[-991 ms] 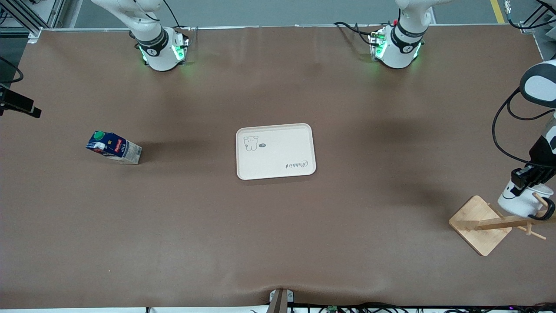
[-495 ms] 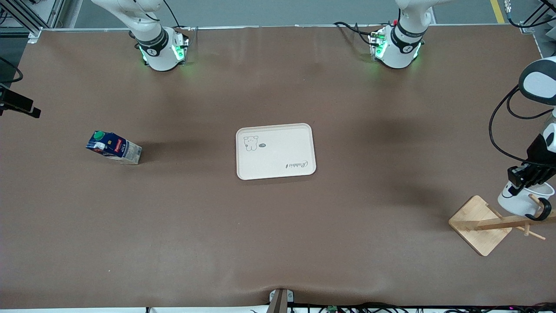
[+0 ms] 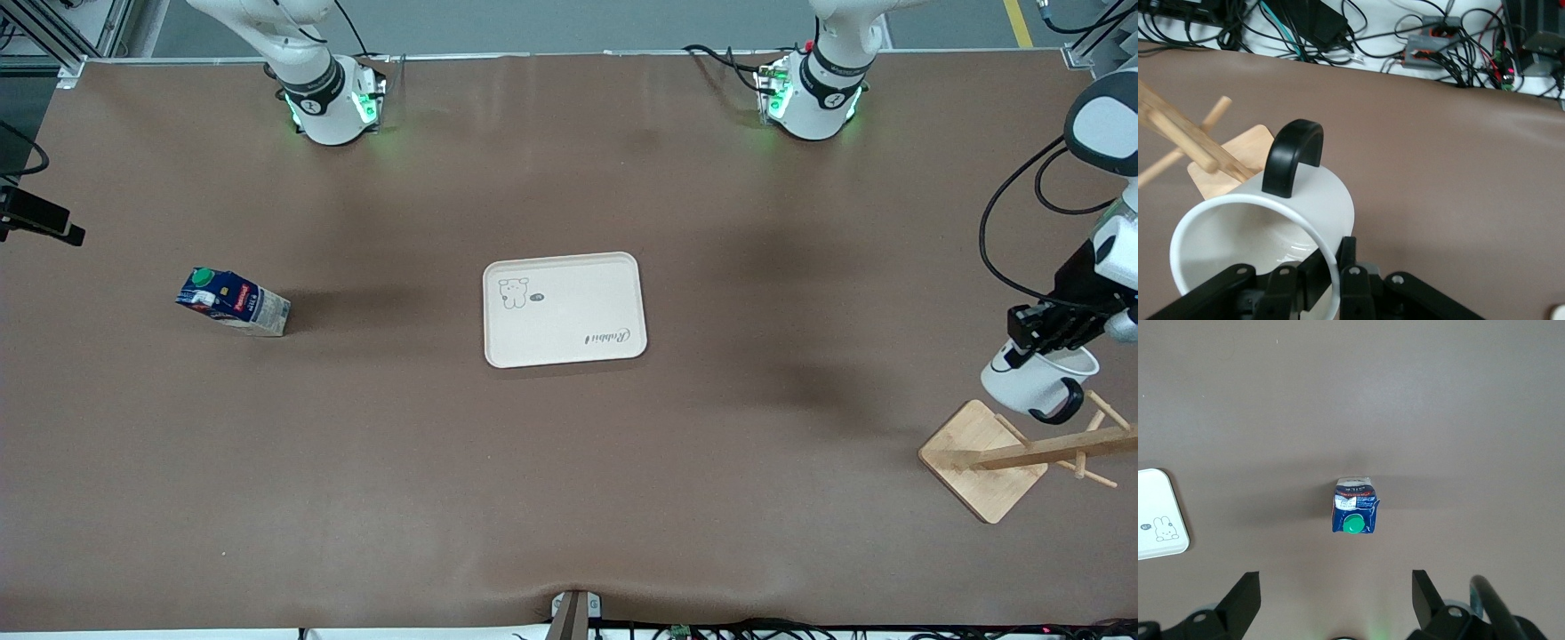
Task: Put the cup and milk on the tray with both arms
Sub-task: 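Lift the mug off the stand while the right gripper reaches the milk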
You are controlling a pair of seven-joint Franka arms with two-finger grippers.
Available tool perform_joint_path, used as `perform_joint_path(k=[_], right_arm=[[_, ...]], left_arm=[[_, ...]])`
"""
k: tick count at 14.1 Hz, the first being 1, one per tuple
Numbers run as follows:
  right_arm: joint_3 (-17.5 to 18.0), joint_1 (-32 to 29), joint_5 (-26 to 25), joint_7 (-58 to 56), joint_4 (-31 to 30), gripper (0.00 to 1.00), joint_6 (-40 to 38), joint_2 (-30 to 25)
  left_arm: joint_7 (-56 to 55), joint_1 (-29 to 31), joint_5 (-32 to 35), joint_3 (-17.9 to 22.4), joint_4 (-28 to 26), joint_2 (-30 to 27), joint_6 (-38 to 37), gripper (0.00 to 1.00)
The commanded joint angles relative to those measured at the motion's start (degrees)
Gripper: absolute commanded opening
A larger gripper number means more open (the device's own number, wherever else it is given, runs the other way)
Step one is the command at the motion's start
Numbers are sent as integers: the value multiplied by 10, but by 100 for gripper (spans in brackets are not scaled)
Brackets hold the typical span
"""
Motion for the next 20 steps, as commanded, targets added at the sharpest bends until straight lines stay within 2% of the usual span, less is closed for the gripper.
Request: perform_joint_path(k=[1, 6, 10, 12, 18, 20], right_arm=[[5, -5, 6, -4, 28, 100, -1, 47], [5, -5, 17, -4, 31, 100, 5, 77], [4, 13, 10, -6, 25, 100, -1, 94], [4, 11, 11, -6, 23, 100, -2, 129], [4, 12, 15, -6, 17, 100, -5, 127], [4, 14, 16, -6, 17, 100, -5, 129]], left_arm=[[-27, 3, -7, -19, 16, -13, -51, 0], [-167, 0, 16, -97, 53, 13, -105, 0], [-331, -3, 77, -192, 59, 57, -108, 0], [-417, -19, 103, -228, 66, 83, -109, 0], [-693, -182, 186, -229, 116, 193, -108, 0], [-783, -231, 238, -228, 143, 238, -108, 0]])
